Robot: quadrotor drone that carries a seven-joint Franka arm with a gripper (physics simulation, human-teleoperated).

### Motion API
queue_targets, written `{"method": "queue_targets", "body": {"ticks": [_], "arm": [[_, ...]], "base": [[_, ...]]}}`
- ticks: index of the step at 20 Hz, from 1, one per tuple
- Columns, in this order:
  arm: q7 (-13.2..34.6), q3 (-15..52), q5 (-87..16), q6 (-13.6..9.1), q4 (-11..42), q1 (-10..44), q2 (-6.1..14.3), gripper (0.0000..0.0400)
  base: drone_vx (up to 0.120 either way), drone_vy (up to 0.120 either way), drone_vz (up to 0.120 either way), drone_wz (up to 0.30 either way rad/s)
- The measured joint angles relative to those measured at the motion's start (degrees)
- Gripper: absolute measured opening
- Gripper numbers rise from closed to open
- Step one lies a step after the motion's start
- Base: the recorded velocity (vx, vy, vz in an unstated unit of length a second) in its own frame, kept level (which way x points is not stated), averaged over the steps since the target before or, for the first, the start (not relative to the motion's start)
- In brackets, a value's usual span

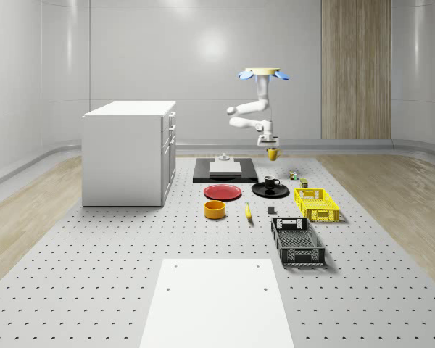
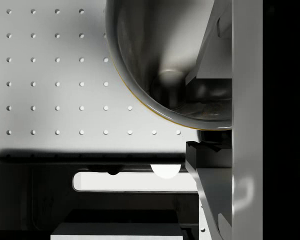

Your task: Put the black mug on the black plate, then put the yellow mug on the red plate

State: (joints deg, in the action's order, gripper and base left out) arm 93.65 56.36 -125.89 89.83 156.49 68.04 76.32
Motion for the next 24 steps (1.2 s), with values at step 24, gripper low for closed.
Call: {"method": "queue_targets", "body": {"ticks": [24], "arm": [[0.0,0.0,0.0,0.0,0.0,0.0,0.0,0.0110]], "base": [[0.120,-0.120,0.000,0.000]]}}
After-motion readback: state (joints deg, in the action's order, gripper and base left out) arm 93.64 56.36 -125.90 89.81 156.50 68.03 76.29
